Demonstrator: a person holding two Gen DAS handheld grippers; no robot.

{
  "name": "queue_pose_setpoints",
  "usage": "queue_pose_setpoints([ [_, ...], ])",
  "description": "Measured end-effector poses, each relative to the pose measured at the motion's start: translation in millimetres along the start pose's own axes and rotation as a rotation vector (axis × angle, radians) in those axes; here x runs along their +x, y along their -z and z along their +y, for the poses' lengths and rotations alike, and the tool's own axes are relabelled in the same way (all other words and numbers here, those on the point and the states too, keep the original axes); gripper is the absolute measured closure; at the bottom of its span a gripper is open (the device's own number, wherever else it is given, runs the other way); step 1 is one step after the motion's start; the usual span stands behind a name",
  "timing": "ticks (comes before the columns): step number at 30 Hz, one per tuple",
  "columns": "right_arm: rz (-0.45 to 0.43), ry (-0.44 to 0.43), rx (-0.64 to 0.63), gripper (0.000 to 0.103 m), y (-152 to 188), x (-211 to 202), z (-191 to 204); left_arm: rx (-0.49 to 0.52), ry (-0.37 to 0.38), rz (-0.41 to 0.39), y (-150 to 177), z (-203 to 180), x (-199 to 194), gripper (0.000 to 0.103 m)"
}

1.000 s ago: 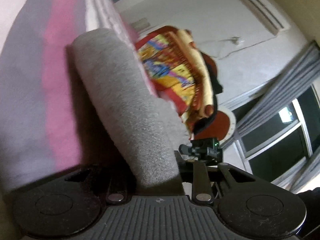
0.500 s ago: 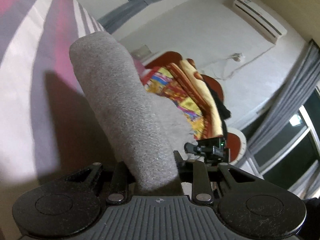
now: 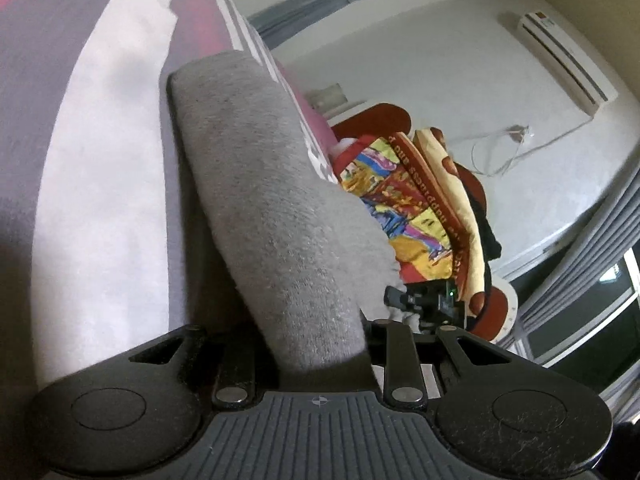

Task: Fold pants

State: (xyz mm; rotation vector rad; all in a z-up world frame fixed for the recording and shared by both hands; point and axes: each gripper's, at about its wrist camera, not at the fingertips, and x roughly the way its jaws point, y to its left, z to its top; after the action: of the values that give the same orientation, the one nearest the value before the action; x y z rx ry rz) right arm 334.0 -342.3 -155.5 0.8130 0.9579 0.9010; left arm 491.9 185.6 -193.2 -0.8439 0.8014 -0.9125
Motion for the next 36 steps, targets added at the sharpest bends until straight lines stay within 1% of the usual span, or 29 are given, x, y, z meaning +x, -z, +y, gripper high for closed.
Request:
queue_pose_setpoints([
  [3,0.015,-0.002,0.016,0.049,-3,3,0,-0.013,-0.019,0.013,2,-2,2,0.073],
  [4,0.025,0.003,0.024,0.049,-3,2,1,-0.018,-0.032,0.019,2,-5,2,0.071],
  [5,0.038,0.02,0.024,0.048,-6,3,4,-0.024,-0.047,0.024,2,-9,3,0.065],
  [6,0.047,0.044,0.021,0.045,-9,3,7,-0.026,-0.057,0.027,3,-14,3,0.061],
  [8,0.061,0.068,0.025,0.034,-10,-2,15,-0.017,-0.054,0.038,9,-24,-7,0.038],
  [9,0.072,0.069,0.025,0.025,-9,-8,20,-0.006,-0.054,0.051,13,-30,-13,0.033],
  [10,0.076,0.072,0.02,0.013,-6,-12,25,0.007,-0.051,0.063,18,-36,-17,0.027],
  [11,0.077,0.071,0.014,0.008,-3,-18,29,0.018,-0.051,0.074,25,-42,-20,0.026],
  [12,0.082,0.061,0.015,0.002,2,-21,33,0.027,-0.06,0.083,30,-44,-20,0.026],
  [13,0.092,0.062,0.02,0.002,5,-20,34,0.033,-0.08,0.099,36,-45,-18,0.031],
  [14,0.104,0.063,0.029,0.002,7,-16,32,0.02,-0.09,0.1,38,-42,-16,0.047],
  [15,0.107,0.053,0.047,0.003,7,-13,30,-0.022,-0.072,0.108,39,-37,-12,0.054],
  [16,0.104,0.031,0.07,0.003,7,-9,30,-0.04,-0.046,0.119,40,-34,-10,0.057],
  [17,0.102,0.013,0.095,0.003,5,-8,30,-0.05,-0.028,0.122,40,-34,-9,0.057],
  [19,0.089,-0.045,0.147,0.005,1,-14,27,-0.073,0.05,0.107,40,-35,-13,0.057],
  [20,0.087,-0.066,0.158,0.006,0,-19,26,-0.071,0.07,0.11,42,-37,-15,0.057],
  [21,0.093,-0.071,0.163,0.007,-1,-21,24,-0.068,0.071,0.118,44,-36,-17,0.057],
  [22,0.104,-0.057,0.161,0.01,1,-24,21,-0.072,0.045,0.129,48,-32,-17,0.056],
  [23,0.117,-0.003,0.146,0.014,5,-25,17,-0.075,0.0,0.134,53,-27,-18,0.058],
  [24,0.123,0.049,0.124,0.031,8,-25,13,-0.082,-0.001,0.12,57,-23,-19,0.058],
  [25,0.116,0.067,0.108,0.035,11,-26,12,-0.086,0.004,0.091,60,-21,-22,0.058],
  [27,0.078,0.068,0.121,0.035,13,-30,11,-0.082,-0.021,0.056,64,-25,-23,0.058],
  [29,0.06,0.101,0.122,0.034,14,-30,13,-0.068,-0.073,0.036,68,-32,-25,0.057],
  [30,0.056,0.118,0.124,0.031,15,-30,16,-0.072,-0.098,0.03,69,-36,-26,0.055],
  [32,0.047,0.153,0.143,0.028,16,-30,24,-0.068,-0.161,0.017,70,-49,-26,0.046],
  [33,0.034,0.183,0.145,0.02,18,-32,31,-0.056,-0.201,0.007,72,-58,-27,0.041],
  [34,0.019,0.209,0.14,0.008,21,-35,39,-0.031,-0.245,-0.012,74,-68,-29,0.025],
  [35,0.001,0.248,0.121,0.002,24,-39,50,0.006,-0.308,-0.034,77,-80,-32,0.005],
  [36,-0.016,0.302,0.092,0.0,28,-41,61,0.047,-0.388,-0.058,80,-92,-34,0.0],
])
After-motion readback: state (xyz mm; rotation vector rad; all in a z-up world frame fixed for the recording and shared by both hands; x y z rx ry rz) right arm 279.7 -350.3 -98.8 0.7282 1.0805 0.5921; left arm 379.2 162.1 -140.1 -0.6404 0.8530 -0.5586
